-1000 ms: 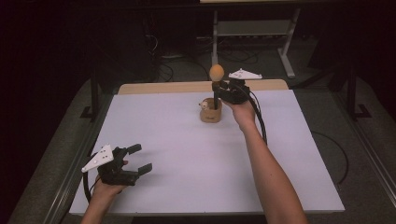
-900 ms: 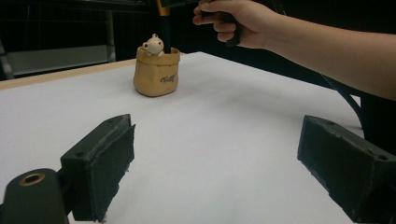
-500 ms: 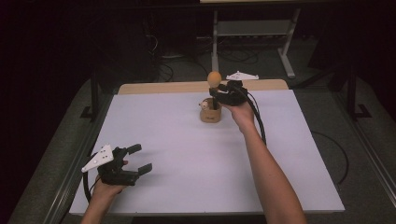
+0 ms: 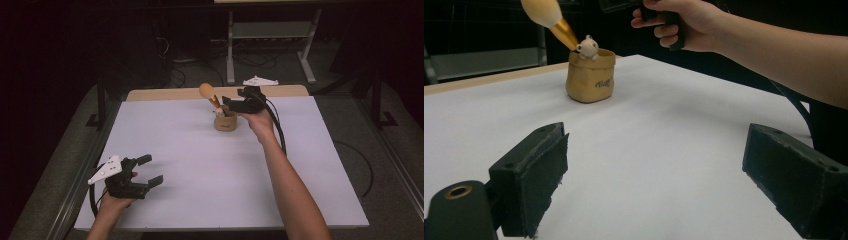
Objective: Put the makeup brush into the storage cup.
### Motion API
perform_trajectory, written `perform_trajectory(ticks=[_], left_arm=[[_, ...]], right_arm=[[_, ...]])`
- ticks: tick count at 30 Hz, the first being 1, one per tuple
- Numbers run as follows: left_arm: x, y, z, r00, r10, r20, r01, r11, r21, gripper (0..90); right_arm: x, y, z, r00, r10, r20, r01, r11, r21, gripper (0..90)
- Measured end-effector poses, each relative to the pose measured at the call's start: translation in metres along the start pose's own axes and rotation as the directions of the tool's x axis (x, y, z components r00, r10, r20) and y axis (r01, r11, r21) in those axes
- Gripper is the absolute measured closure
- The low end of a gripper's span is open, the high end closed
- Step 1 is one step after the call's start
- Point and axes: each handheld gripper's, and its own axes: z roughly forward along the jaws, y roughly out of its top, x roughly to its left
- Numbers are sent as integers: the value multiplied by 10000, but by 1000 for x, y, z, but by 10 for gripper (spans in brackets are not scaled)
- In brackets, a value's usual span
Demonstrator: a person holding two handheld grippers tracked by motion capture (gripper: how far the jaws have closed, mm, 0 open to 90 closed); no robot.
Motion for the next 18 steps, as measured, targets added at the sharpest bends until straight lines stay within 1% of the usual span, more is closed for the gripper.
perform_trajectory(ticks=[3,6,8,13,18], left_arm=[[0,0,0,10000,41,-1,-41,10000,10,105],[0,0,1,10000,-23,14,23,10000,-2,105],[0,0,1,10000,11,9,-11,10000,44,105],[1,0,2,10000,8,34,-8,10000,16,105],[1,0,2,10000,9,26,-10,10000,83,105]], right_arm=[[2,2,-2,10000,-20,-23,20,10000,-34,240],[2,2,-4,10000,-15,-92,15,10000,89,209],[2,1,-5,9999,32,-149,-29,9998,172,192],[0,-4,-10,9998,34,-211,-33,10000,28,162],[-2,-8,-16,9997,3,-252,-1,10000,61,141]])
